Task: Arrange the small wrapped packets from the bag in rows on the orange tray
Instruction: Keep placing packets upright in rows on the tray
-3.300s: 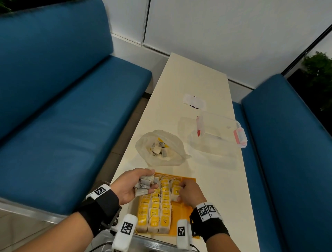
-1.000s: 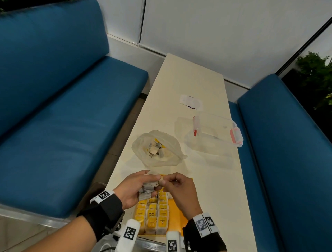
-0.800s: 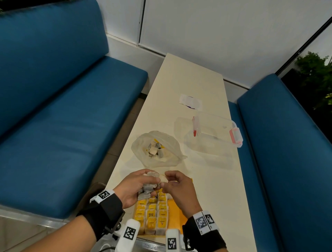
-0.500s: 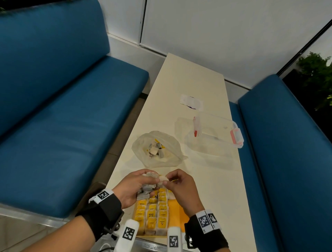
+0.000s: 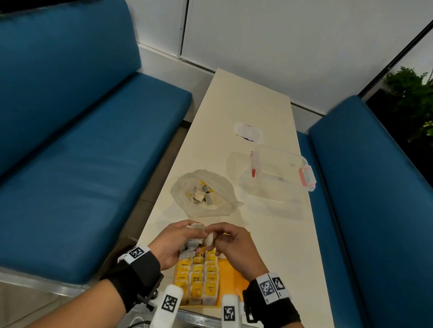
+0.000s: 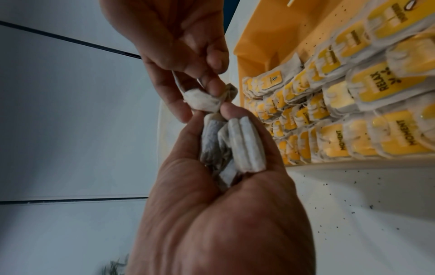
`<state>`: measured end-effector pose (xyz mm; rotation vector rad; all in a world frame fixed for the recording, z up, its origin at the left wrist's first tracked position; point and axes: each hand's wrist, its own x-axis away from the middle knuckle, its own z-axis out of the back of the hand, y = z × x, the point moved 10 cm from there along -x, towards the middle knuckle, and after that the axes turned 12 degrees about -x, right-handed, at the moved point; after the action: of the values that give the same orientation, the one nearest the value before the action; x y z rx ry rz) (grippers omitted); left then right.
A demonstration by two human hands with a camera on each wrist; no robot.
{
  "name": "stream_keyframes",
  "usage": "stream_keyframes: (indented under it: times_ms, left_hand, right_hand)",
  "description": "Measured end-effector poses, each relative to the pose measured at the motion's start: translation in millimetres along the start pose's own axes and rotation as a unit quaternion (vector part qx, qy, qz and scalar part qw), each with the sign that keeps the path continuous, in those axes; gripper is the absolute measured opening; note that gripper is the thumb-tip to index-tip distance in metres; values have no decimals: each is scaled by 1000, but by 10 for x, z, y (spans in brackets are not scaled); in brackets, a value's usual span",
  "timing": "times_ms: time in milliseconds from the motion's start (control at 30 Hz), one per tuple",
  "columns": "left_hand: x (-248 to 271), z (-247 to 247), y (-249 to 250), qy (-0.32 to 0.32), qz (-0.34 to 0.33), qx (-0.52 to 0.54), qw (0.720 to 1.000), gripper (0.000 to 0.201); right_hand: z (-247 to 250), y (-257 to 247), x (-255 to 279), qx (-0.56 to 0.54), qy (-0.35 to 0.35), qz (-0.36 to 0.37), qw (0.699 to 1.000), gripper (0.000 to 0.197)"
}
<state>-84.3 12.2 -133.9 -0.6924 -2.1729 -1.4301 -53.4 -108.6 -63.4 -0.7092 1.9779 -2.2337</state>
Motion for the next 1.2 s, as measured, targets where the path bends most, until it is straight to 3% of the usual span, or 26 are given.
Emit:
stream_keyframes:
  times_ms: [333,567,733,1200]
  left_hand:
    - [3,66,-6,9,-5,-16,1000,34]
    - [18,148,22,16,-11,-33,999,34]
    - [61,89,54,10,-25,-49,998,29]
    - [145,-149,35,-50,-52,-181,981,40]
  right_hand:
    - [237,-212,-2,168,81,95,978,23]
    - [456,-190,-50,273,73,28,959,14]
    - [548,-82,-44,205,62,-26,977,9]
    - [279,28,-24,114,-6,-33,993,8]
